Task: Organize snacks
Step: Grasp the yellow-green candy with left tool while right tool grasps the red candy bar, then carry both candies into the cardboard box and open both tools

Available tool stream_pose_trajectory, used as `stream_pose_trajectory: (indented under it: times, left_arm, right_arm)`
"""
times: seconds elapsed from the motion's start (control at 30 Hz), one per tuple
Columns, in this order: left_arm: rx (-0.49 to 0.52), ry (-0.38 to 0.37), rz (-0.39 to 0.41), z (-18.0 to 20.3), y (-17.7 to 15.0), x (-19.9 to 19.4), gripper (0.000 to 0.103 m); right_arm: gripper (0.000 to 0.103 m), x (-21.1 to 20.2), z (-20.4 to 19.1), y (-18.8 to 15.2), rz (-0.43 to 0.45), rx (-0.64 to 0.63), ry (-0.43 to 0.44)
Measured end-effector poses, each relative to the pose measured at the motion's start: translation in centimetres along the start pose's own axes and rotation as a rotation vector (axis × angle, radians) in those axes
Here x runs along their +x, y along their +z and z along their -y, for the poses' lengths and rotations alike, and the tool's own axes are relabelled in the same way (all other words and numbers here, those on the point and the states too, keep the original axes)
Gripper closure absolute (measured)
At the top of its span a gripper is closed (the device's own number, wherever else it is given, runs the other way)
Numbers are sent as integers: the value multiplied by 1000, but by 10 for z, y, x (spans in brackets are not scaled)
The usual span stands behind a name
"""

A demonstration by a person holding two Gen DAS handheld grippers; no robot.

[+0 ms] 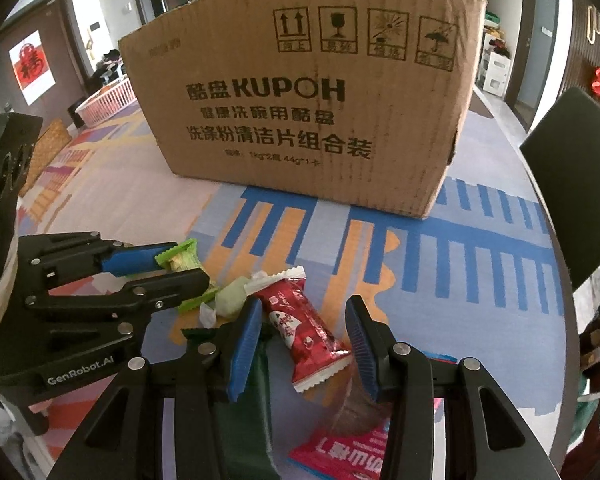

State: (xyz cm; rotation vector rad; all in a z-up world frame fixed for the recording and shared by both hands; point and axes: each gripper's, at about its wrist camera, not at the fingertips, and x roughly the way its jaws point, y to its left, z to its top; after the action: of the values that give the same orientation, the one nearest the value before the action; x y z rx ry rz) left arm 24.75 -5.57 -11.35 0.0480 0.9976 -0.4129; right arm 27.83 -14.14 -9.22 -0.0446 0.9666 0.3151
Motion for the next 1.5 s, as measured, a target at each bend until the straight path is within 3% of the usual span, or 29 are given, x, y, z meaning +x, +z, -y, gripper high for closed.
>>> stream_pose_trajectory:
  times: [0.17,0.3,0.6,1.5]
  left_arm:
    - [-8,-8,-5,1,1,0,82]
    - [-24,-11,0,1,0,-5,82]
    - [-32,1,43,6,0,-25,83]
    - [20,45,314,29,35,-147,83]
  right_arm:
    - [76,5,-5,1,-12,-6,23]
    - [81,3,-12,1,1,-27,6]
    - [82,-12,-19,3,41,-37,-18]
    - [82,-123,-31,37,284,-22,-28]
